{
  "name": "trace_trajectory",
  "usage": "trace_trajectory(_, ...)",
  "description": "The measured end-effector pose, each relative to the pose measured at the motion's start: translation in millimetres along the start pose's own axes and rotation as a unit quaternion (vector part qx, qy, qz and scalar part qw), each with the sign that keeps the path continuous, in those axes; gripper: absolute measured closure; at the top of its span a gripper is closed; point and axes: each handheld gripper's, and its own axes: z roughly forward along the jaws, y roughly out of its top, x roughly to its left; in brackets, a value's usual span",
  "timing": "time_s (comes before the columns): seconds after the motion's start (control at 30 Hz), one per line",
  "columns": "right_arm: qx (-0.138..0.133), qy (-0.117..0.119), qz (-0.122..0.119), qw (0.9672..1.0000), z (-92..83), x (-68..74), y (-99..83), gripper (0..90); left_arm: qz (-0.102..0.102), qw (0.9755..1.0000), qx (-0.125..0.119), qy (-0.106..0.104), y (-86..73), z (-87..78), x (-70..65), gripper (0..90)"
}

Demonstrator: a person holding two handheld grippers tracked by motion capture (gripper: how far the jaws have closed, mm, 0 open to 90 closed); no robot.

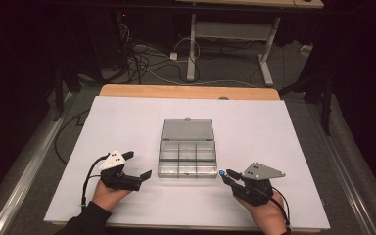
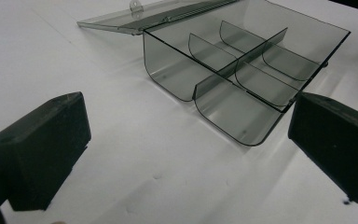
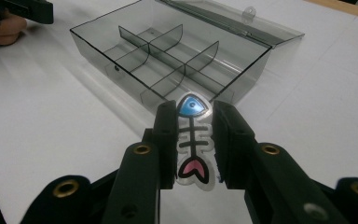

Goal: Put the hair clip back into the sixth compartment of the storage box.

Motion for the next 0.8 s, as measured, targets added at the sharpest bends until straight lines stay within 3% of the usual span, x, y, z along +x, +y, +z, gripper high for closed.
trace_trajectory(0.8, 0.014, 0.021, -0.019, 0.9995, 35.4, 4.8, 26.4, 73.0, -0.005, 1.0, -0.005, -0.001, -0.1, -0.5, 0.6, 0.0)
